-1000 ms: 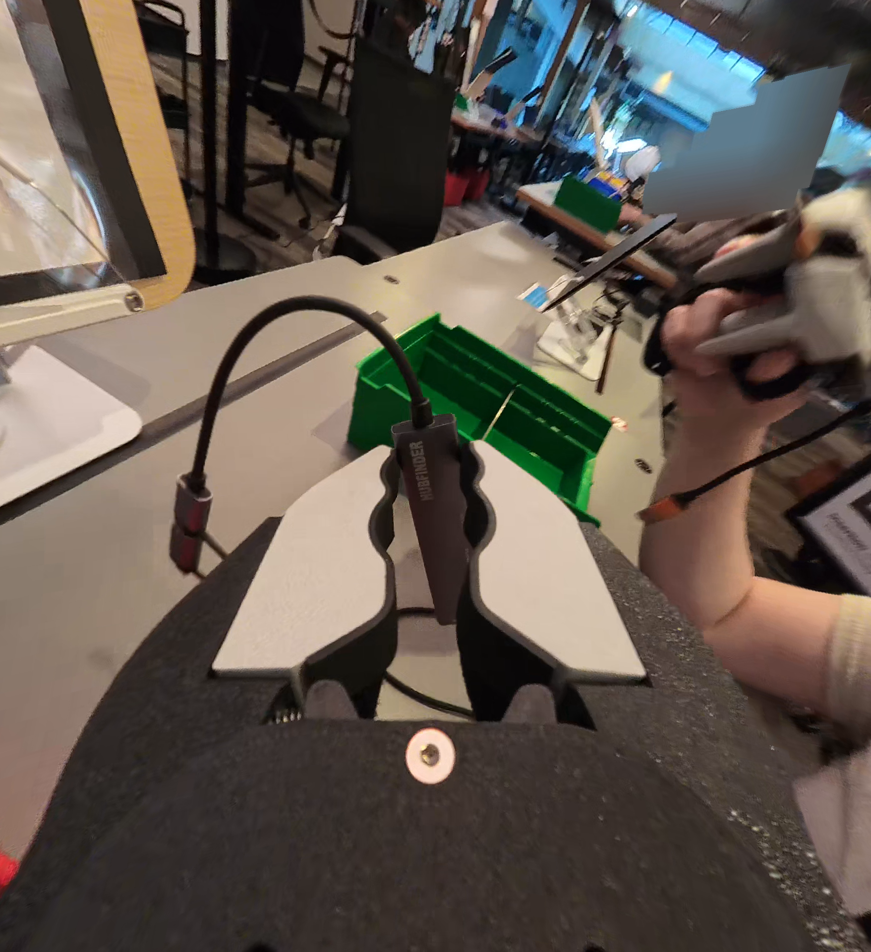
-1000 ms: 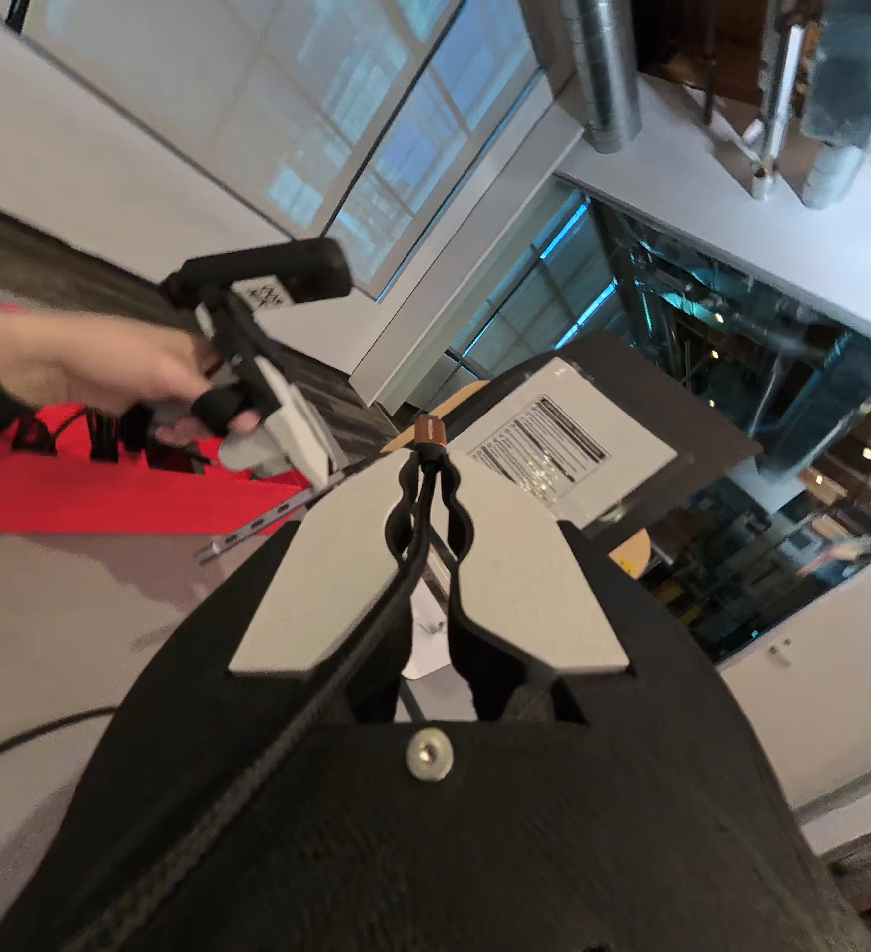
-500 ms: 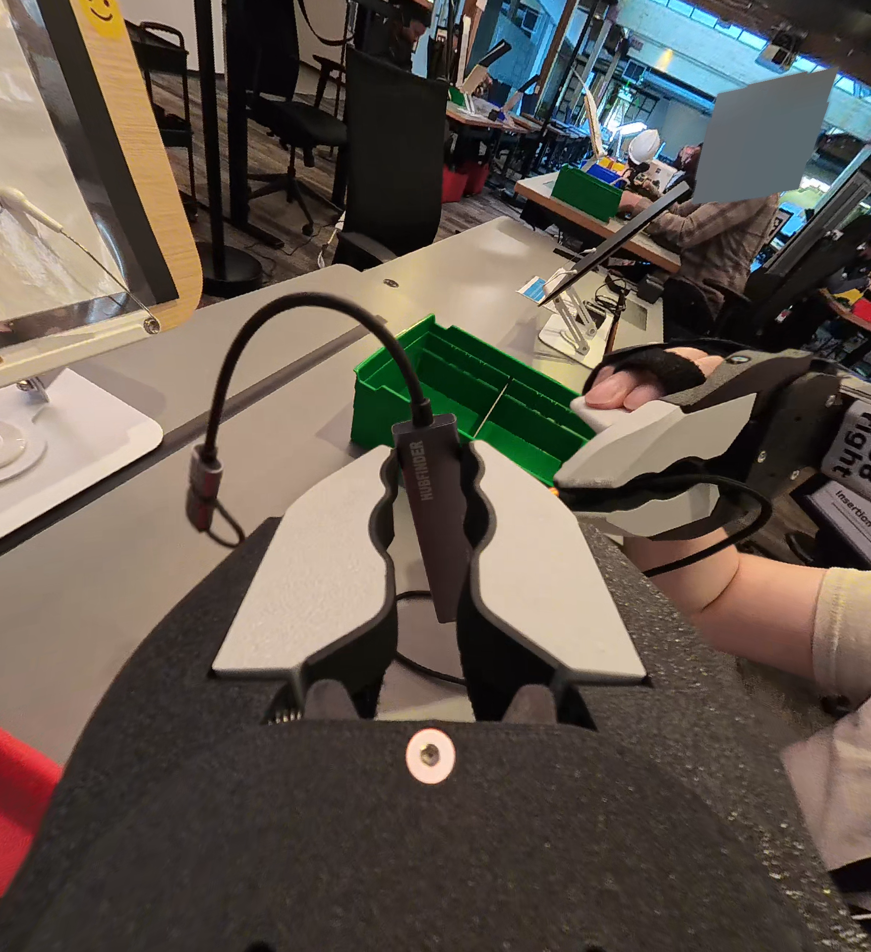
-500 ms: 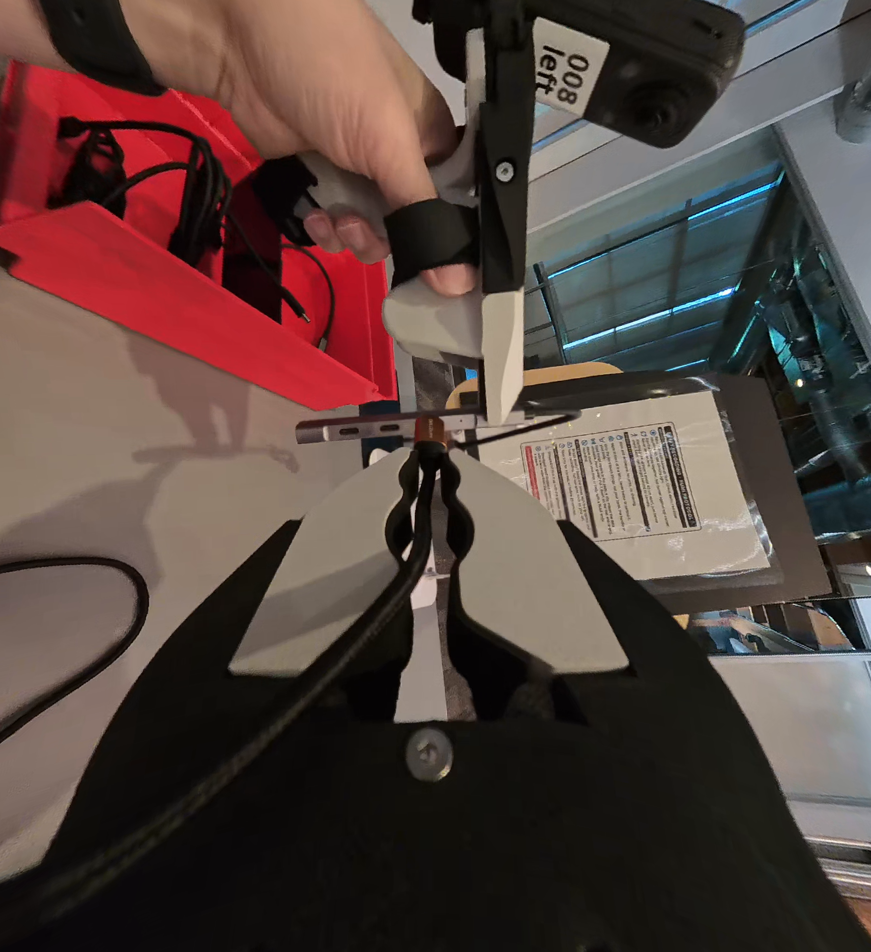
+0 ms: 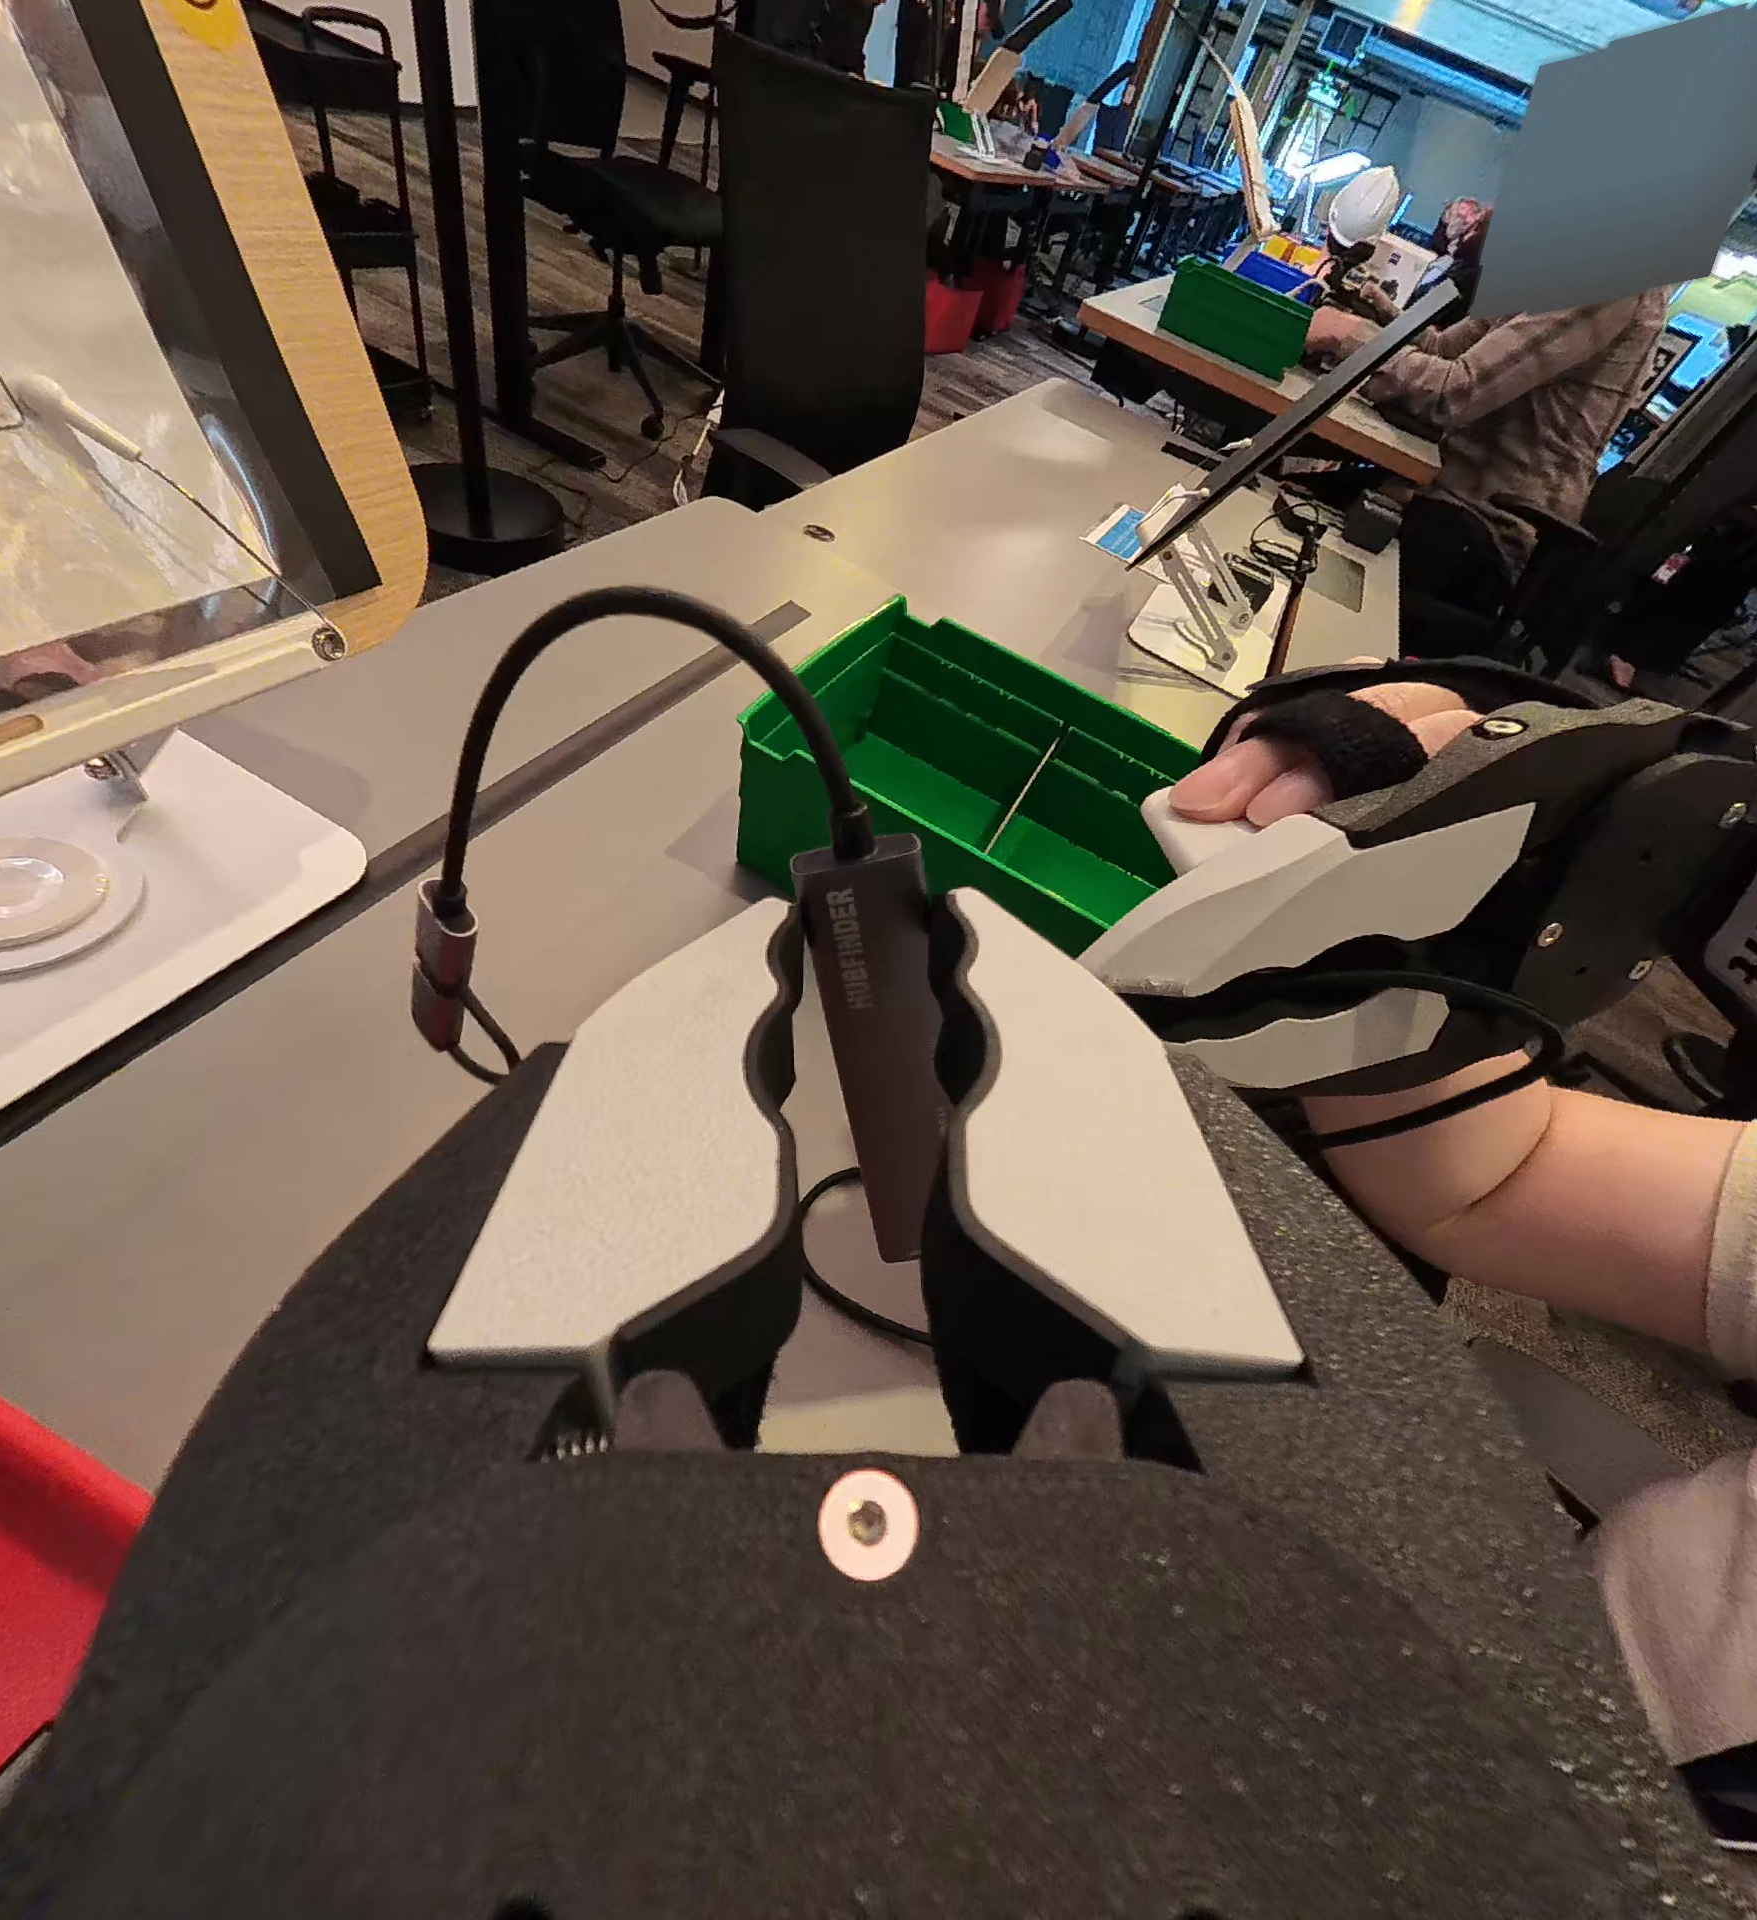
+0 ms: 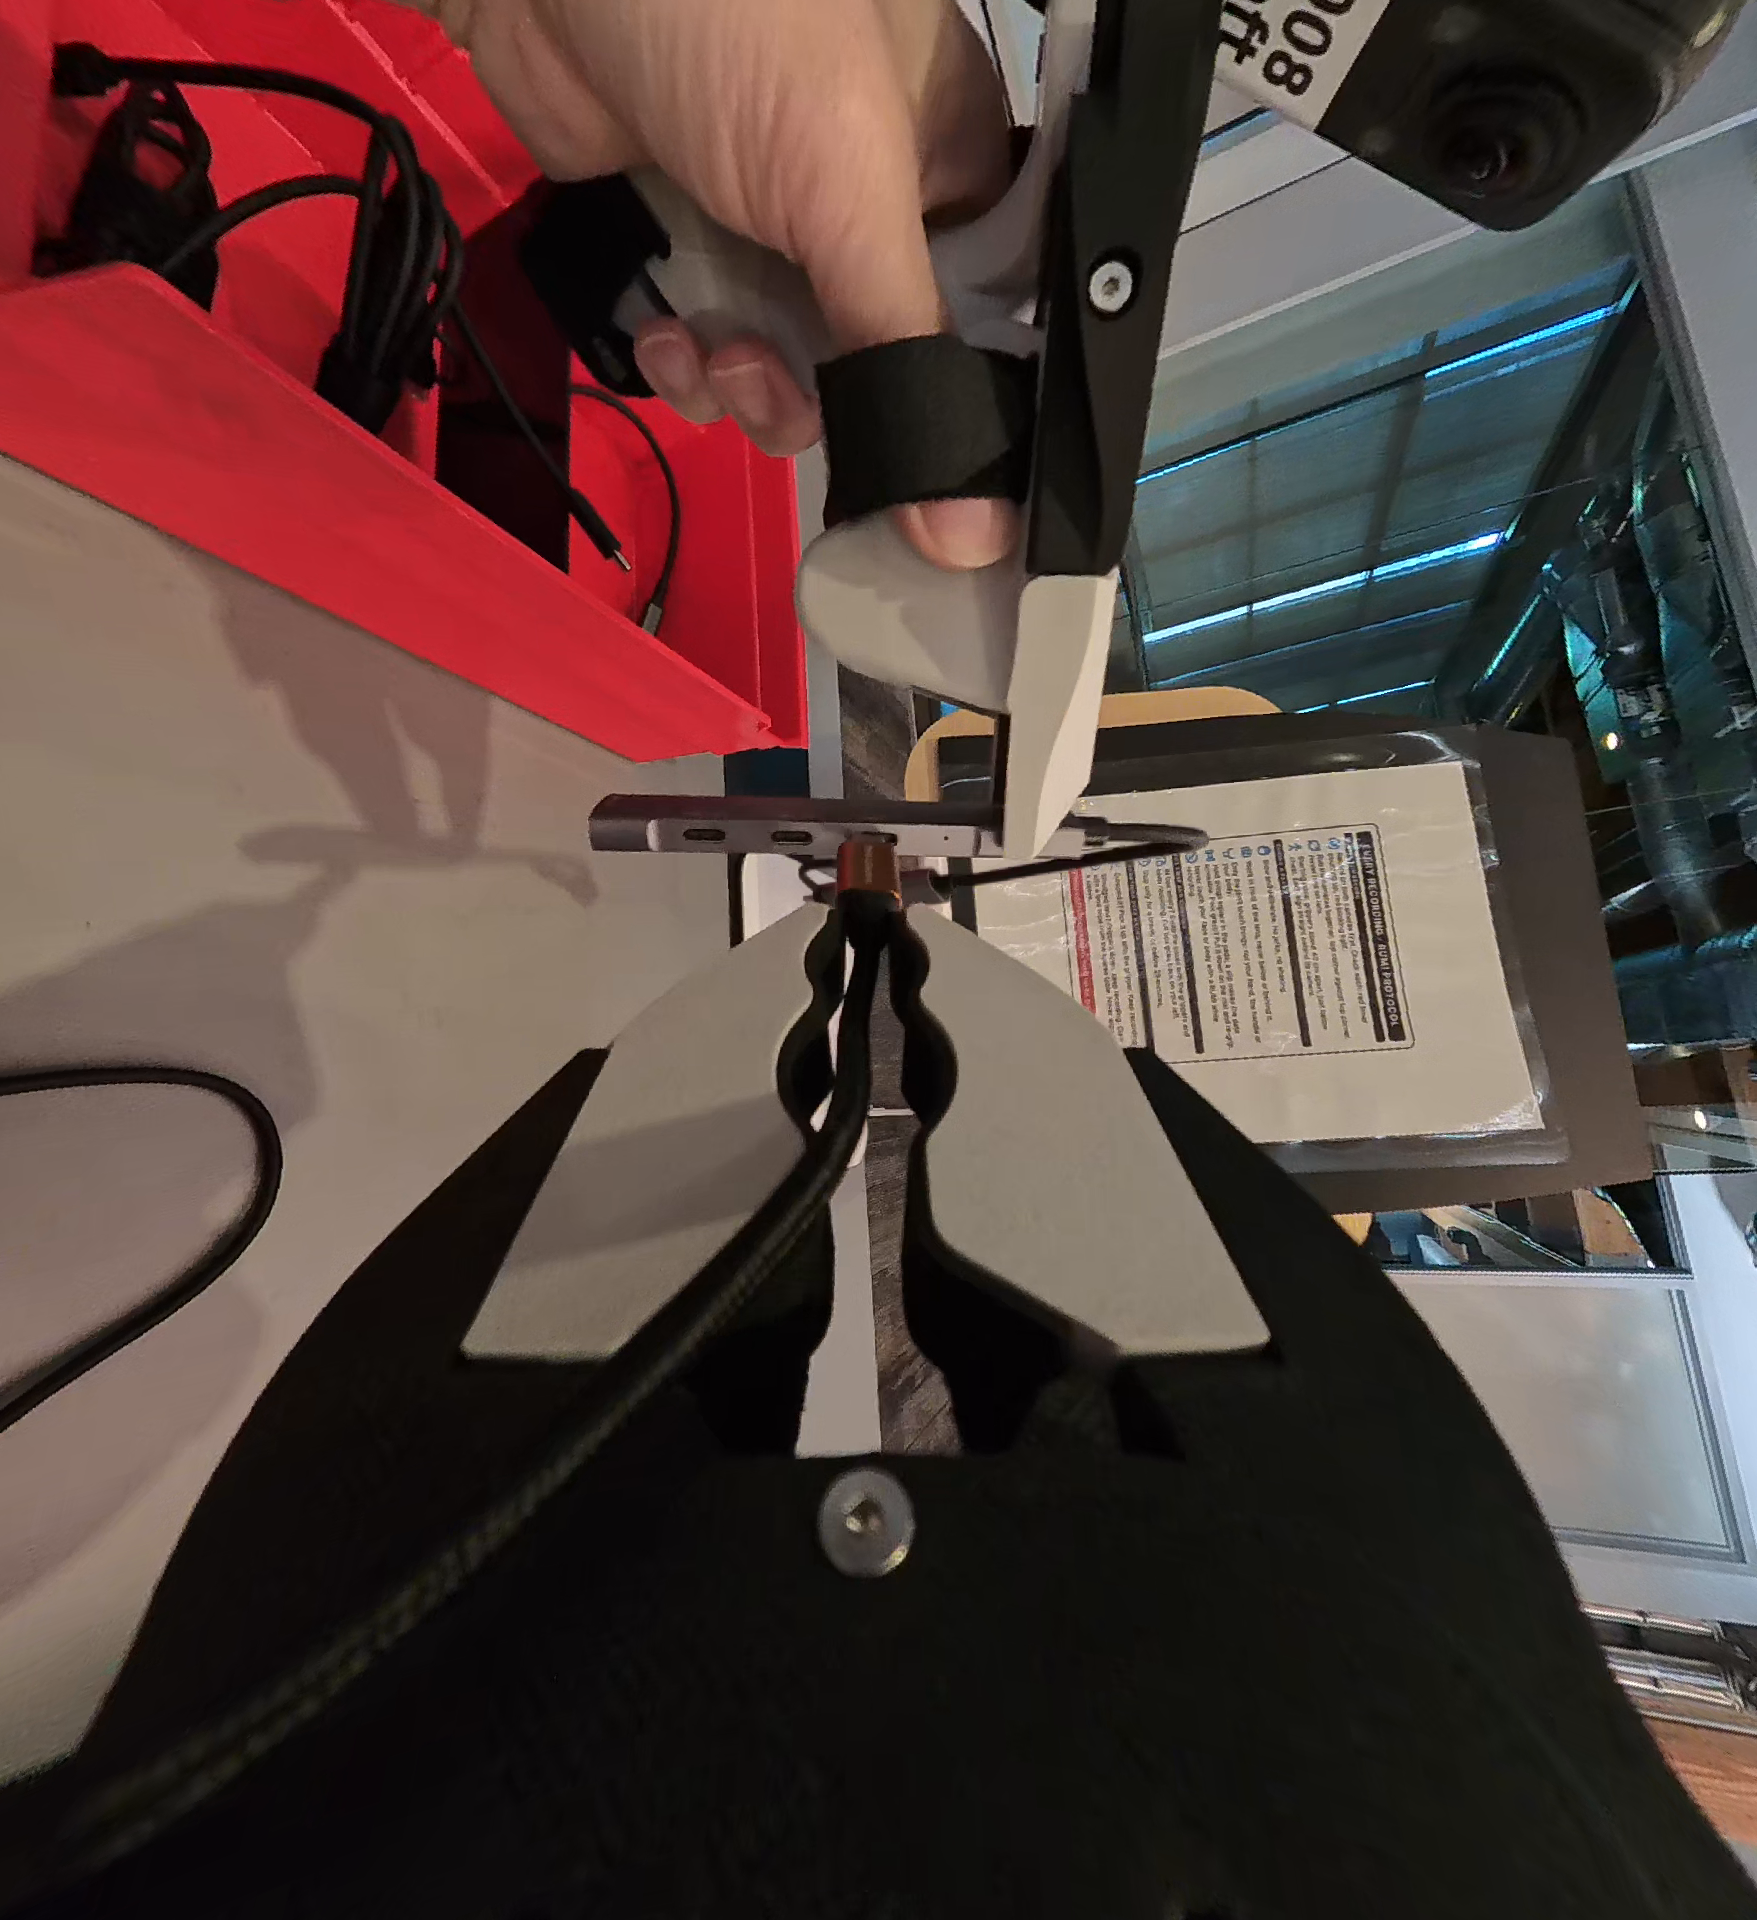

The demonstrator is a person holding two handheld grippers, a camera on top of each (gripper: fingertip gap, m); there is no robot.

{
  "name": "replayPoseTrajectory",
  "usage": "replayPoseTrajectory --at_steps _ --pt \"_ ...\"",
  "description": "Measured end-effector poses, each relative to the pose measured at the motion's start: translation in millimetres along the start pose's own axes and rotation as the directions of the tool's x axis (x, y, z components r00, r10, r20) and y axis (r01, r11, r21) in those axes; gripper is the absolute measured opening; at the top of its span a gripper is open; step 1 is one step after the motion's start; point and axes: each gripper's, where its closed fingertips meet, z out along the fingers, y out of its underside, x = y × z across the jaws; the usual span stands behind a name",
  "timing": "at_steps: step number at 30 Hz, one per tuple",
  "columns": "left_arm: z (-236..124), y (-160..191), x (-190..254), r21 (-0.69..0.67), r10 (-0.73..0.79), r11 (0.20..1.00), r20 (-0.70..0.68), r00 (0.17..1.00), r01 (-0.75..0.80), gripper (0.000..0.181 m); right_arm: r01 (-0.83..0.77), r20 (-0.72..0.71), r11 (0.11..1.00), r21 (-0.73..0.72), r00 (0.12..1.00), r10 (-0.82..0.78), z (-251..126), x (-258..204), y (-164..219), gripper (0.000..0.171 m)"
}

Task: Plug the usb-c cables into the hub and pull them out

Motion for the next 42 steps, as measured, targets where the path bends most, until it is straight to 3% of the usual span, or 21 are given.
replayPoseTrajectory --at_steps 10,25,30,36,42 --pt "4.0 4.6 1.4 -0.039 0.025 0.999 0.023 0.999 -0.024 0.023 0.017 0.008 1.000 -0.024 1.000 -0.017 1.7 -2.1 3.1 0.009" --pt "0.0 -1.7 -13.3 0.018 -0.022 1.000 0.158 0.987 0.019 0.022 0.070 -0.121 0.997 -0.030 0.990 -0.073 19.0 3.6 0.8 0.009" --pt "-5.5 -7.1 -18.0 0.068 -0.065 0.996 0.148 0.987 0.055 0.022 0.038 -0.196 0.999 0.022 0.980 -0.033 24.7 7.8 -8.1 0.009" --pt "-12.2 -13.8 -13.3 0.084 -0.012 0.996 0.175 0.984 -0.003 0.022 0.014 -0.253 0.990 0.140 0.967 0.022 23.9 10.6 -11.1 0.008" --pt "-22.4 -30.9 14.7 0.176 -0.012 0.984 0.048 0.999 0.003 0.022 0.102 -0.361 0.973 0.207 0.932 -0.021 10.5 17.3 -21.3 0.008"
